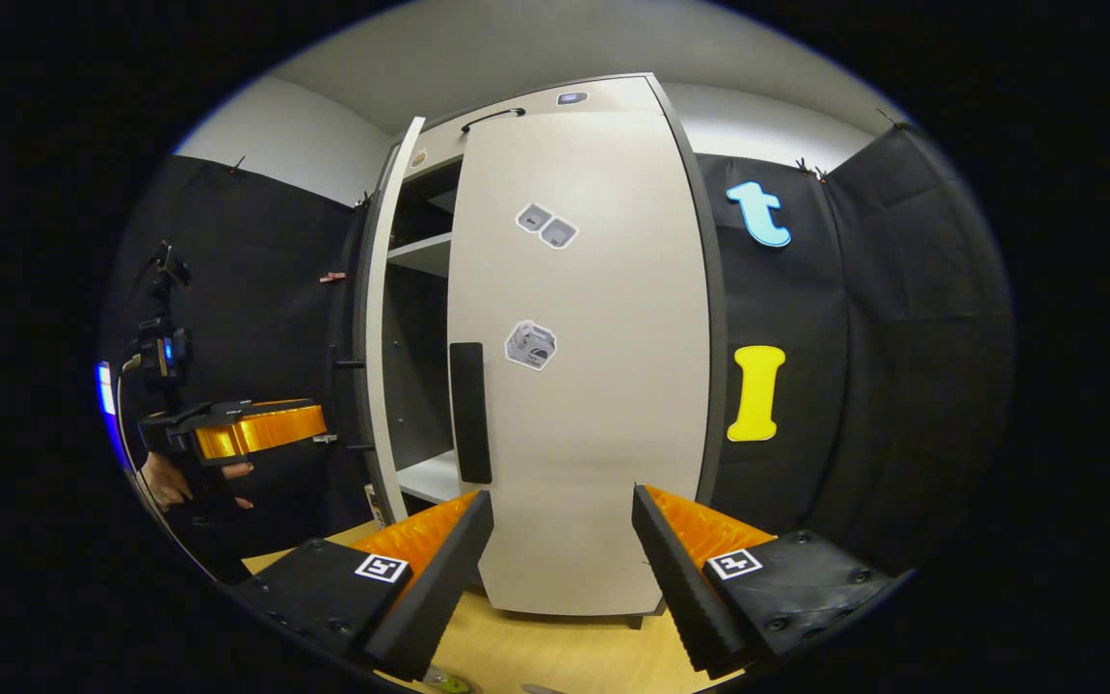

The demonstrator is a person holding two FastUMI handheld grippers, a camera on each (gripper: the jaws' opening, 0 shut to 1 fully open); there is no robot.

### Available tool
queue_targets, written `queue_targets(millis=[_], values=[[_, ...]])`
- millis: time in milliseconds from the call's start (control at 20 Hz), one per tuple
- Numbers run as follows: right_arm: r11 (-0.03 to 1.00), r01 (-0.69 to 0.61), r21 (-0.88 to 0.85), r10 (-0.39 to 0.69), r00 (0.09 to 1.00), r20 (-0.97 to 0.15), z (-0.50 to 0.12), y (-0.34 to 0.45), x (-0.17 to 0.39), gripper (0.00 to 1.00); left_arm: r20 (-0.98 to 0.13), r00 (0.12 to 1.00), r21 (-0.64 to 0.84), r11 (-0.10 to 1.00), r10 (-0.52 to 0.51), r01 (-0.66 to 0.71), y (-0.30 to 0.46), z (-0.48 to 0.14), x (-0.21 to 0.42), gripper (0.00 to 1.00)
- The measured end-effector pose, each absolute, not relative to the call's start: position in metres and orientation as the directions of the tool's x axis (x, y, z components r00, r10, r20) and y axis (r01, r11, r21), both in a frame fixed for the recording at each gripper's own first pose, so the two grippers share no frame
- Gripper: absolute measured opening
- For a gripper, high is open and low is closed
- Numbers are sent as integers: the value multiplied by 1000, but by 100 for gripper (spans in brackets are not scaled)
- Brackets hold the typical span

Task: Grasp the bottle in the cabinet with the left hand and place it on the coaster, then close the right door with the right hand and the left door with the left hand.

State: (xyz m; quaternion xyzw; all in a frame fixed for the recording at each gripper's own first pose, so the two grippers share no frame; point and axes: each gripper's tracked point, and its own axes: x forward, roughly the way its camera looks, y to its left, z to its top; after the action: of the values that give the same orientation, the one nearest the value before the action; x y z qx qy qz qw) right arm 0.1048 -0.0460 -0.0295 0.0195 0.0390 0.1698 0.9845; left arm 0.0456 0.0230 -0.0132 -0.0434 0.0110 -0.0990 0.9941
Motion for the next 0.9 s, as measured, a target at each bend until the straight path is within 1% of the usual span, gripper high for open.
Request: queue_targets(millis=[100,150,300,400,450,500,550,600,650,700,800,850,900], values=[[941,-335,45,337,939,-61,-26,-38,106,96,-12,985,-92,981,-170,169,24,-10,34,94],[940,-339,45,341,938,-58,-25,-33,104,97,-10,990,-87,987,-137,136,28,-7,28,94],[936,-348,58,351,935,-52,-22,-20,100,97,-7,1000,-12,1000,-25,25,39,1,14,95],[940,-338,54,340,939,-54,-21,-16,98,97,-11,1000,-2,1000,2,-2,33,2,8,95],[944,-327,43,329,943,-53,-20,-17,96,97,-16,1000,-13,1000,8,-9,30,1,4,95],[949,-314,33,316,948,-50,-19,-17,96,97,-23,1000,-26,1000,14,-14,28,0,1,97],[952,-304,21,305,951,-44,-17,-18,95,97,-28,1000,-39,999,14,-15,27,-1,-2,94],[955,-296,12,296,954,-40,-16,-18,94,97,-33,999,-50,999,18,-20,26,-2,-3,94],[956,-293,9,293,955,-38,-15,-19,92,97,-39,999,-60,998,17,-20,25,-3,-6,97],[957,-291,9,291,956,-38,-15,-19,89,97,-41,999,-65,998,14,-17,24,-3,-8,94],[957,-289,16,290,956,-43,-16,-20,85,97,-41,999,-60,998,17,-19,26,-1,-13,94],[958,-285,20,286,957,-46,-15,-21,84,97,-42,999,-55,998,16,-18,26,-1,-16,97],[959,-283,22,283,958,-47,-16,-23,84,97,-41,999,-51,999,15,-17,25,0,-17,94]])
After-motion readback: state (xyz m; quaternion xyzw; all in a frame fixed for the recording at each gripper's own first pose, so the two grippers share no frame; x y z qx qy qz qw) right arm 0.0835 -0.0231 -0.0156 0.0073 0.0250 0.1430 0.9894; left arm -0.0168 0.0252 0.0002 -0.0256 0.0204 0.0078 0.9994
